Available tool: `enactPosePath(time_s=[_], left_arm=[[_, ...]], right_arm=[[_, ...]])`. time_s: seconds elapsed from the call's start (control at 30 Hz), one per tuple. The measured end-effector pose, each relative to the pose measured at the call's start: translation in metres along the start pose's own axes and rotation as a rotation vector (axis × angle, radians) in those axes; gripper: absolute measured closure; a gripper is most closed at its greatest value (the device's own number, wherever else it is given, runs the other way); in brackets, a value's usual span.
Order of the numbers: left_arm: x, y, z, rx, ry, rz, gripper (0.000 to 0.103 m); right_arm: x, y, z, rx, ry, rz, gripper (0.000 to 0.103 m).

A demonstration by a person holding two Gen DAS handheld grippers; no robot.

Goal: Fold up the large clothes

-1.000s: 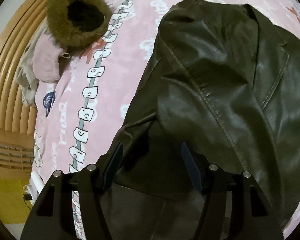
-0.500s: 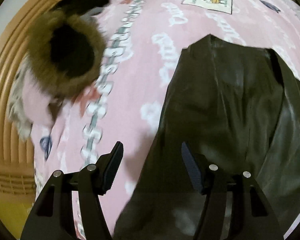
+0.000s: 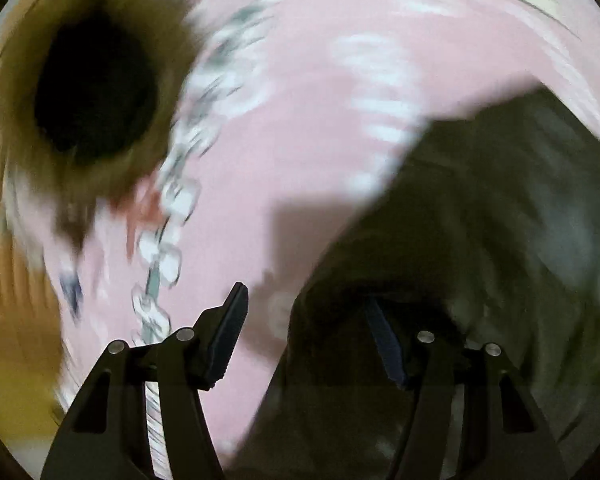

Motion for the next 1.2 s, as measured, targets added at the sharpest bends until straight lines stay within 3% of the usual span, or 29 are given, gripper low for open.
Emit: enactPosePath(time_s=[0.07, 0.17, 0.33, 0.4, 0.5, 0.57, 0.6, 0.73, 0.77, 0.83, 0.97, 1.1, 1.2], left_arm=[[0.011, -0.015, -0.010, 0.016, 0.047, -0.021, 0.050], [0.017, -0.023, -0.008, -0.014, 0.003, -0.020, 0.055], [0.013, -0.007, -0.011, -0.093, -0.116, 0.013, 0.057], [0.003, 0.013, -0.017, -0.120, -0.162, 0.052, 0.047], [-0.015, 0.045, -0.029, -0.161, -0.183, 0.098, 0.026], [-0.030, 0.068, -0.033, -0.187, -0.195, 0.124, 0.025], [-0.039, 0.079, -0.034, -0.200, -0.203, 0.139, 0.024], [-0.092, 0.118, -0.030, -0.240, -0.227, 0.196, 0.020], [-0.107, 0.125, -0.025, -0.256, -0.238, 0.194, 0.019], [-0.141, 0.136, -0.012, -0.284, -0.260, 0.189, 0.019], [-0.212, 0.153, 0.033, -0.311, -0.337, 0.165, 0.019], [-0.282, 0.173, 0.094, -0.368, -0.435, 0.120, 0.019], [-0.323, 0.198, 0.136, -0.367, -0.510, 0.155, 0.019]], right_arm=[[0.007, -0.015, -0.013, -0.062, 0.056, 0.013, 0.091], [0.016, -0.028, -0.019, -0.148, 0.081, 0.030, 0.094], [0.011, -0.015, -0.015, -0.127, 0.008, 0.047, 0.090], [0.009, -0.003, -0.009, -0.107, -0.065, 0.051, 0.090], [0.007, 0.018, -0.003, -0.076, -0.117, 0.074, 0.077], [0.012, 0.041, -0.002, -0.057, -0.131, 0.146, 0.042], [0.015, 0.059, 0.003, -0.040, -0.142, 0.200, 0.036], [0.031, 0.103, 0.029, 0.033, -0.214, 0.291, 0.033], [0.036, 0.118, 0.042, 0.061, -0.247, 0.324, 0.022], [0.048, 0.144, 0.069, 0.115, -0.317, 0.376, 0.011], [0.072, 0.200, 0.127, 0.143, -0.455, 0.486, 0.008], [0.091, 0.261, 0.195, 0.112, -0.614, 0.608, 0.008], [0.100, 0.289, 0.248, 0.103, -0.751, 0.635, 0.008]])
Point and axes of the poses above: each gripper's, at about its wrist camera, not at the fingertips, and y roughly against the way its jaws point, z to its right, x to its top, the point moved 4 cm from there along -y, roughly the way its jaws point, and after that the axes turned 14 degrees about x, right-handed, at the moved point
